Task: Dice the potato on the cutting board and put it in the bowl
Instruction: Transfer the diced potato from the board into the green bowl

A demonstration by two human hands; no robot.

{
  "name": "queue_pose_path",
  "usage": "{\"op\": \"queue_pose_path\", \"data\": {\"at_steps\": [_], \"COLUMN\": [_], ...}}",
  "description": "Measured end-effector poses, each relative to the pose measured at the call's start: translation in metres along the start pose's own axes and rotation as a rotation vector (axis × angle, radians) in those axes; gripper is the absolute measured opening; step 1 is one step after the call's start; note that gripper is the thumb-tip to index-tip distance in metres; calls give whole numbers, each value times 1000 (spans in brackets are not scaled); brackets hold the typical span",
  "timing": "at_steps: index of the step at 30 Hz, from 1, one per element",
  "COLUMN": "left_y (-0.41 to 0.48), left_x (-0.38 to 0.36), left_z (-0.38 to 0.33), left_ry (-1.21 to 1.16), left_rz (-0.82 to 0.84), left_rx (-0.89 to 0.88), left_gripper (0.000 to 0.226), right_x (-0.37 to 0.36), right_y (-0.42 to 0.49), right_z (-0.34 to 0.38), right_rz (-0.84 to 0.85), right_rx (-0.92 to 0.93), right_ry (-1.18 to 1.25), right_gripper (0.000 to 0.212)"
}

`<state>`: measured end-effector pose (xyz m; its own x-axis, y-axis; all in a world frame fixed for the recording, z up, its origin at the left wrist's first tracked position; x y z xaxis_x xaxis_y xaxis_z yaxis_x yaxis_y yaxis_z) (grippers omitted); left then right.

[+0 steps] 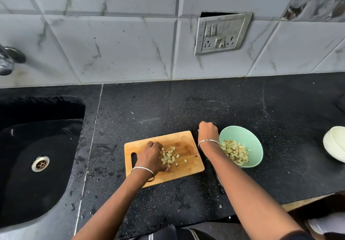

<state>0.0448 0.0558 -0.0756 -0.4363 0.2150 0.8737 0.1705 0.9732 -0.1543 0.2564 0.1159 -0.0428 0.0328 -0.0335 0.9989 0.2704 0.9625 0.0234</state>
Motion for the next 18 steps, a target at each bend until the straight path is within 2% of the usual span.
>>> {"op": "queue_pose_path", "data": {"at_steps": [5,8,12,15,16,18], "left_y": [1,1,1,-2,-4,-6], "left_x": [0,-2,-1,0,0,0], "left_z": [-1,-2,-1,1,2,3], "left_ry": [-35,-53,-66,-69,-73,-77], "left_rz": [-19,-27,-37,-36,-34,-20], "left_rx": [8,20,38,53,69,96], "left_gripper": [77,73,68,70,72,78], "right_x": [6,17,10,-1,-6,-14], "right_y": [-3,-15,-55,-64,-64,-66], "right_z": [1,15,40,34,29,22], "right_rz": [-60,-108,81,142,173,287], "right_rx": [18,48,216,233,214,212], "right_ry": [24,201,435,533,549,448], "right_gripper": [9,12,10,10,17,51]}}
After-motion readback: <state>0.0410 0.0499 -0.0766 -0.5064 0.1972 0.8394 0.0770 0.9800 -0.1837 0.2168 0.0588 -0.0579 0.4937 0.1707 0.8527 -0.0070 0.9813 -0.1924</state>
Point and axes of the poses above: each hand's wrist, its own y-axis towards the middle knuckle, its own x-axis out of the back of the hand, z = x × y, the point moved 7 cm from there along y, towards the middle knuckle, and after that the axes turned 6 degrees about -z, right-handed, at the moved point
